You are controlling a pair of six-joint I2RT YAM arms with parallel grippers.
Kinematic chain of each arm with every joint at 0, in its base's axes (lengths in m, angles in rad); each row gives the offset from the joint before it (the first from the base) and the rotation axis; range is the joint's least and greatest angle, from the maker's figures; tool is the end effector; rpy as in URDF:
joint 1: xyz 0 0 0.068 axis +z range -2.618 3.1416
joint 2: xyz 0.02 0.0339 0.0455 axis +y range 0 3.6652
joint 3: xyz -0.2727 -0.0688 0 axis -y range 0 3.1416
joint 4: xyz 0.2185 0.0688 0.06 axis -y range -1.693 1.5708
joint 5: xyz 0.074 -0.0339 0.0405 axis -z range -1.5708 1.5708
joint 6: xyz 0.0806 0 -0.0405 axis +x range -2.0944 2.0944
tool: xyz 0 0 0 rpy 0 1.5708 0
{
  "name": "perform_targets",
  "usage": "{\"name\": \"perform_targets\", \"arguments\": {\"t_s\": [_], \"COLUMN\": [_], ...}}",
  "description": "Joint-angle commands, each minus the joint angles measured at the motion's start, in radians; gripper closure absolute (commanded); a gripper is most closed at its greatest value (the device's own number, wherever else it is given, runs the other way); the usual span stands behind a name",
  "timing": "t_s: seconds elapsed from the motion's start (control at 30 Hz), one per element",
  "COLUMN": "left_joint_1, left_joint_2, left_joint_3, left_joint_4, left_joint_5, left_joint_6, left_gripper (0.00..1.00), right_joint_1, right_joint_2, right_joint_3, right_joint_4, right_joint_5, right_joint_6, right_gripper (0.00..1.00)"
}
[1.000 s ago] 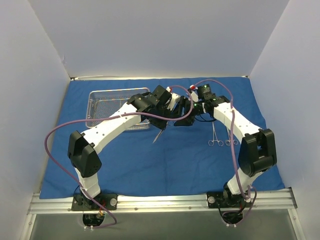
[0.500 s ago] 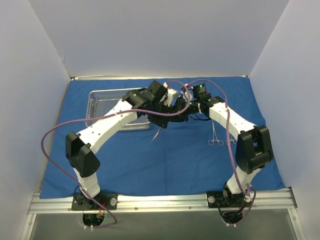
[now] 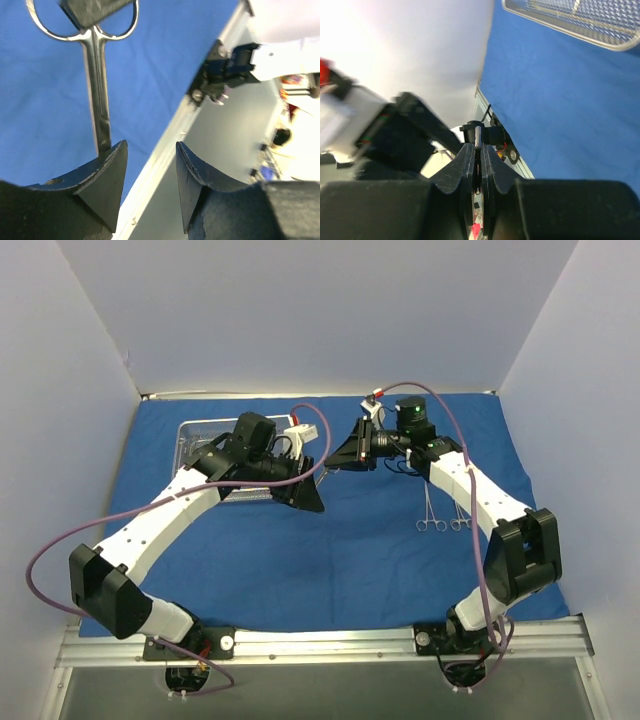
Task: Open and lay out the surgical kit
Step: Place the medical item in the surgical kit.
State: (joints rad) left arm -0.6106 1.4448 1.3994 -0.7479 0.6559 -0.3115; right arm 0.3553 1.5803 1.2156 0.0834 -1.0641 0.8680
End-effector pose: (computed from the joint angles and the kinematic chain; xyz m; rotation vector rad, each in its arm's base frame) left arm 0.2204 -0.2143 0.3358 0.7066 2.3852 -1.1997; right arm 0.3100 0.1902 0.3329 -0.3378 2.0884 1.7676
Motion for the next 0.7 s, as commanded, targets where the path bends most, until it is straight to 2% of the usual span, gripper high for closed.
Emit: {"name": "perform_targets", "arguments": {"t_s": [0.0, 0.1, 0.23, 0.33, 0.37, 0.43, 0.67], "left_joint_1": [0.002, 0.011, 0.044, 0.067, 0.074, 0.074, 0.106], "left_joint_2": [-0.003, -0.014, -0.055, -0.086, -0.096, -0.130, -0.190], "left_joint_3": [-0.008, -0.033, -0.074, -0.088, -0.088, -0.085, -0.054], "left_joint_4": [0.124, 0.120, 0.133, 0.125, 0.121, 0.120, 0.075], "left_joint_5": [0.143, 0.148, 0.157, 0.160, 0.153, 0.120, -0.004], "left_joint_6": [-0.018, -0.017, -0.026, -0.024, -0.020, -0.009, 0.018], "left_gripper": [0.48, 0.51, 0.65, 0.66, 0.57, 0.48, 0.45], "right_joint_1": [0.008, 0.008, 0.007, 0.008, 0.007, 0.008, 0.013], "right_joint_2": [-0.045, -0.057, -0.078, -0.085, -0.085, -0.080, -0.088], "right_joint_3": [0.048, 0.058, 0.065, 0.071, 0.071, 0.076, 0.085], "right_joint_4": [0.085, 0.082, 0.084, 0.076, 0.073, 0.049, 0.000], "right_joint_5": [-0.048, -0.037, -0.027, -0.019, -0.020, -0.019, -0.039], "right_joint_6": [0.032, 0.039, 0.040, 0.037, 0.035, 0.025, -0.006], "right_gripper": [1.00, 1.00, 1.00, 1.00, 1.00, 1.00, 1.00]}}
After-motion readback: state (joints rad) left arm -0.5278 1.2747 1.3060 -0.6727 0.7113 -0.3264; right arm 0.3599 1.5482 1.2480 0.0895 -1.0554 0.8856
